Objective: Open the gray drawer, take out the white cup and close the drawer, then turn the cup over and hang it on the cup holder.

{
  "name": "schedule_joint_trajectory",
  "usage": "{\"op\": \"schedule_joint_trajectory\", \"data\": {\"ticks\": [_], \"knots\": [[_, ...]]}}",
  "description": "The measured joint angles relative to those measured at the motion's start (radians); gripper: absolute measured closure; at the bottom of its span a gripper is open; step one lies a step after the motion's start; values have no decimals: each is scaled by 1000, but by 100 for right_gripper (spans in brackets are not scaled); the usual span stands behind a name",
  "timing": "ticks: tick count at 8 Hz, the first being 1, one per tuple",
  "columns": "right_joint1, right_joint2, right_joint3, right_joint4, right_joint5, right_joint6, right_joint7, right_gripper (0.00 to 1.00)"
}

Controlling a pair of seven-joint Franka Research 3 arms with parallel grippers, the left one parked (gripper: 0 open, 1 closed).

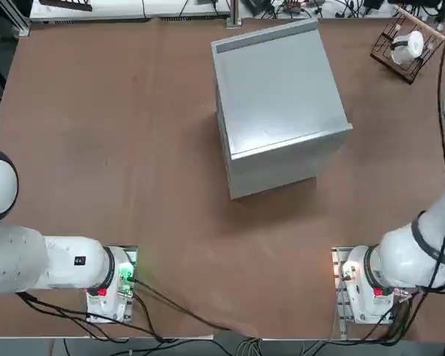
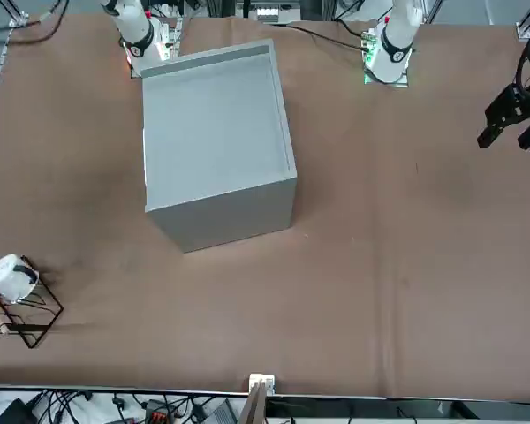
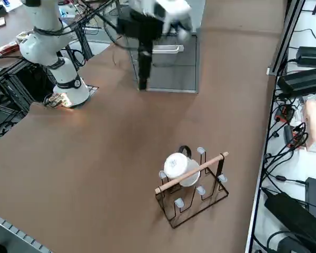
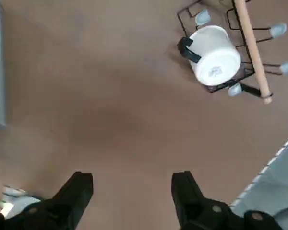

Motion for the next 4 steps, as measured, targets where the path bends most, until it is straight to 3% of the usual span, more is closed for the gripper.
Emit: {"op": "schedule_joint_trajectory", "data": {"ticks": [2, 4], "knots": [[34, -114, 20, -77, 29, 4, 191, 0], [98, -250, 26, -258, 42, 146, 412, 0]]}}
